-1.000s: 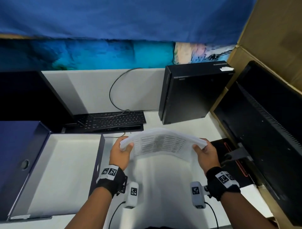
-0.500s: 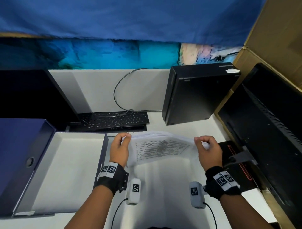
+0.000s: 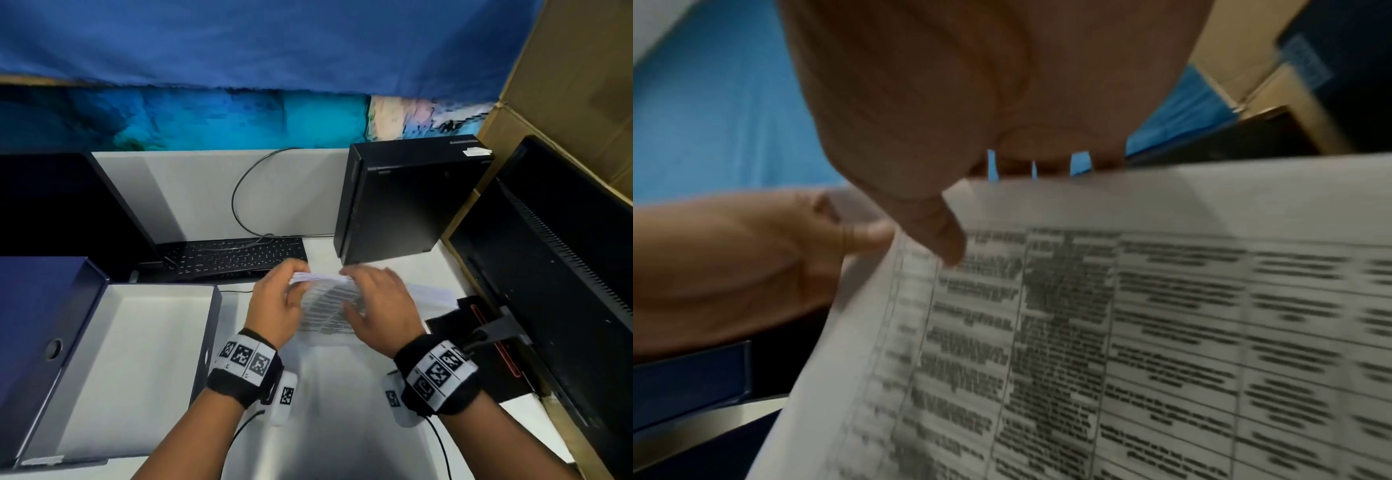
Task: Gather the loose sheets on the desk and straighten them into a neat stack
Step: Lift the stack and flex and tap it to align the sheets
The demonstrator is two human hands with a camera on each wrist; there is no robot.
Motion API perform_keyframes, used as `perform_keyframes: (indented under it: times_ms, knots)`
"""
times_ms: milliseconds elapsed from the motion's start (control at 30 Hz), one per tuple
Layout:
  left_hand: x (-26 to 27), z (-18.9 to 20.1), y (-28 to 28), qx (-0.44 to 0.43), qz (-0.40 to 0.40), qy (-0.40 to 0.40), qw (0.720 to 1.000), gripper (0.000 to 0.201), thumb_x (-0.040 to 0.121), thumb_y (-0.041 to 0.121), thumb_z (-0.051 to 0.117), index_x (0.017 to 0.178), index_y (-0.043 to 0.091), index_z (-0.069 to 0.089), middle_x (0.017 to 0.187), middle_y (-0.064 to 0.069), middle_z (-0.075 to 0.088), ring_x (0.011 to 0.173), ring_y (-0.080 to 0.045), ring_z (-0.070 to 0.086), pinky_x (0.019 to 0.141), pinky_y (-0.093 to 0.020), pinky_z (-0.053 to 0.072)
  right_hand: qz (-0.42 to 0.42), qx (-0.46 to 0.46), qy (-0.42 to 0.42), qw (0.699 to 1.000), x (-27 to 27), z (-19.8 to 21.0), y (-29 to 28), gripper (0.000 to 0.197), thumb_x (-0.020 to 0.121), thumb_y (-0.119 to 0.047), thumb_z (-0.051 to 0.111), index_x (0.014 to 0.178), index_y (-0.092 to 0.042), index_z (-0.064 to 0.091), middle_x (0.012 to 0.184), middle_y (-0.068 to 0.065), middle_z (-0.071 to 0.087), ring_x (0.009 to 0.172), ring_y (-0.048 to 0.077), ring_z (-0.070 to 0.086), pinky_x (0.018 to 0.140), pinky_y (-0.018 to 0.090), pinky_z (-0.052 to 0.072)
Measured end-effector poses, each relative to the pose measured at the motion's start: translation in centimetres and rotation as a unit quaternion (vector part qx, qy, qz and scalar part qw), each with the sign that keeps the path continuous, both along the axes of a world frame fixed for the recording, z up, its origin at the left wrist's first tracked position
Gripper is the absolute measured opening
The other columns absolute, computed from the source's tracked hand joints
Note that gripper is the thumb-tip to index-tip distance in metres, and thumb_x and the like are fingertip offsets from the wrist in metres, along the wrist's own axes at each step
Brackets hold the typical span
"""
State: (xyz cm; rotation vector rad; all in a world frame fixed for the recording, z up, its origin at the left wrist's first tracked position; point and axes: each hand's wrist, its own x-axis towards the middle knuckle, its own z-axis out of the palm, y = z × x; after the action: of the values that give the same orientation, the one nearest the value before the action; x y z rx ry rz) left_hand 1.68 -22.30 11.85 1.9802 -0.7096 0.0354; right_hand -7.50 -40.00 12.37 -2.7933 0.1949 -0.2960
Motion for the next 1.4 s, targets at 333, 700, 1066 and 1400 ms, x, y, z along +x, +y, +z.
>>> perform_keyframes:
  times_ms: [333, 700, 1066, 1400]
  knots:
    - [3.5, 0.9, 2.7, -0.089, 0.108, 0.075, 0.987, 0.087, 0.077, 0.025, 0.076, 0.145, 0.020, 0.023, 0.149, -0.001, 0.035, 0.137, -0.015, 0.036, 0.113, -0.049, 0.034, -0.105, 0.380, -0.133, 0.909, -0.3, 2.9, -2.9, 0.012, 0.087, -0.011, 0.069, 0.090, -0.013, 0.058, 0.085, 0.007, 0.069, 0.073, 0.028, 0.064, 0.064, 0.033, 0.054]
    - [0.3, 0.6, -0.5, -0.170, 0.031, 0.165, 0.971, 0.039, 0.092, 0.009, 0.057, 0.117, 0.028, 0.033, 0.121, -0.006, 0.055, 0.106, -0.008, 0.058, 0.089, -0.021, 0.050, -0.106, 0.473, -0.138, 0.863, -0.3, -0.1, -0.6, 0.043, 0.095, -0.007, 0.056, 0.124, -0.020, 0.027, 0.118, -0.017, 0.051, 0.100, -0.021, 0.055, 0.082, 0.007, 0.049]
    - [-0.5, -0.3, -0.5, -0.191, 0.054, 0.152, 0.968, 0.028, 0.097, 0.018, 0.048, 0.111, 0.041, 0.039, 0.120, 0.009, 0.059, 0.114, -0.014, 0.060, 0.097, -0.033, 0.048, -0.120, 0.424, -0.140, 0.887, -0.5, -0.5, 0.3, 0.025, 0.099, -0.010, 0.046, 0.115, -0.026, 0.037, 0.108, -0.023, 0.056, 0.094, -0.021, 0.056, 0.075, 0.005, 0.047]
    - [0.4, 0.0, 0.8, -0.197, 0.074, 0.128, 0.969, 0.053, 0.084, -0.009, 0.058, 0.120, 0.024, 0.039, 0.112, 0.009, 0.056, 0.098, -0.007, 0.058, 0.081, -0.015, 0.047, -0.095, 0.437, -0.221, 0.867, -1.3, -0.4, -0.5, 0.060, 0.080, 0.002, 0.065, 0.128, -0.020, 0.036, 0.128, -0.015, 0.058, 0.121, 0.012, 0.058, 0.099, 0.037, 0.050]
